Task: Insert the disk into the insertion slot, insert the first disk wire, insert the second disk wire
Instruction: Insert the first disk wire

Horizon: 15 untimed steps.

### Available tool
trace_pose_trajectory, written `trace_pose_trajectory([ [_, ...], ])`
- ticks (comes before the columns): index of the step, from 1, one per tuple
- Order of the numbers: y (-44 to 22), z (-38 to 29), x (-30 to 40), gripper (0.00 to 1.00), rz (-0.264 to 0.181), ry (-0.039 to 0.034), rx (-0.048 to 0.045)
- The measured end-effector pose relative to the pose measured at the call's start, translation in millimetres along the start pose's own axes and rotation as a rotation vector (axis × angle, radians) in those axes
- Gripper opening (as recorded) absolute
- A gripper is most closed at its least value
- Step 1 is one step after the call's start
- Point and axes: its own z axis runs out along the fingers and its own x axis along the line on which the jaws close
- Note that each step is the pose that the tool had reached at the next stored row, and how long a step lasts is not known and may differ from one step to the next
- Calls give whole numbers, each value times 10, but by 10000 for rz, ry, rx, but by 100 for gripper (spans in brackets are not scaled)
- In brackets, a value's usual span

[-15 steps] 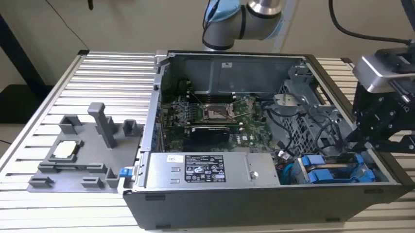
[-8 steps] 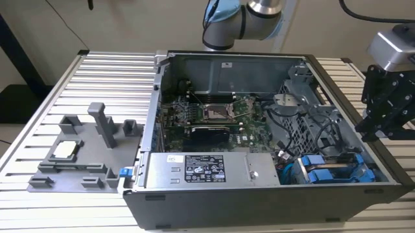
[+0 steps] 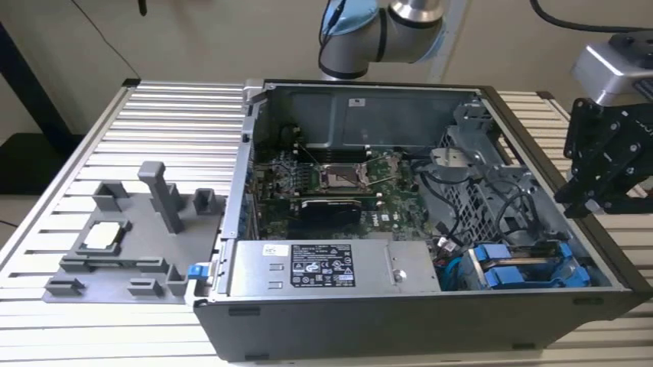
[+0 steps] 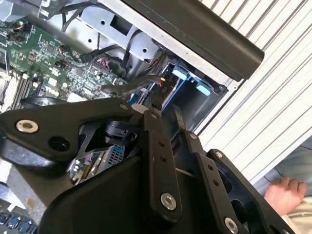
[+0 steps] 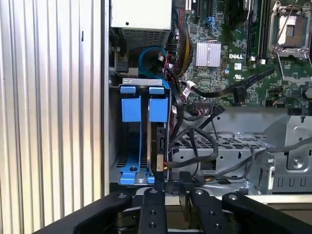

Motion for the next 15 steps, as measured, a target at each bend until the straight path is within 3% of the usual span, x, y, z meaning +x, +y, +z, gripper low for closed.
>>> trace_pose_trajectory([
  [6, 94, 10, -141, 27, 1, -1, 0],
  [8, 139, 10, -165, 27, 3, -36, 1],
  [10, 185, 9, -169, 27, 11, -211, 4],
  [13, 237, 7, -171, 27, 13, -723, 10],
  [14, 250, 8, -171, 27, -41, -807, 6],
  [15, 257, 9, -172, 27, -135, -814, -6],
])
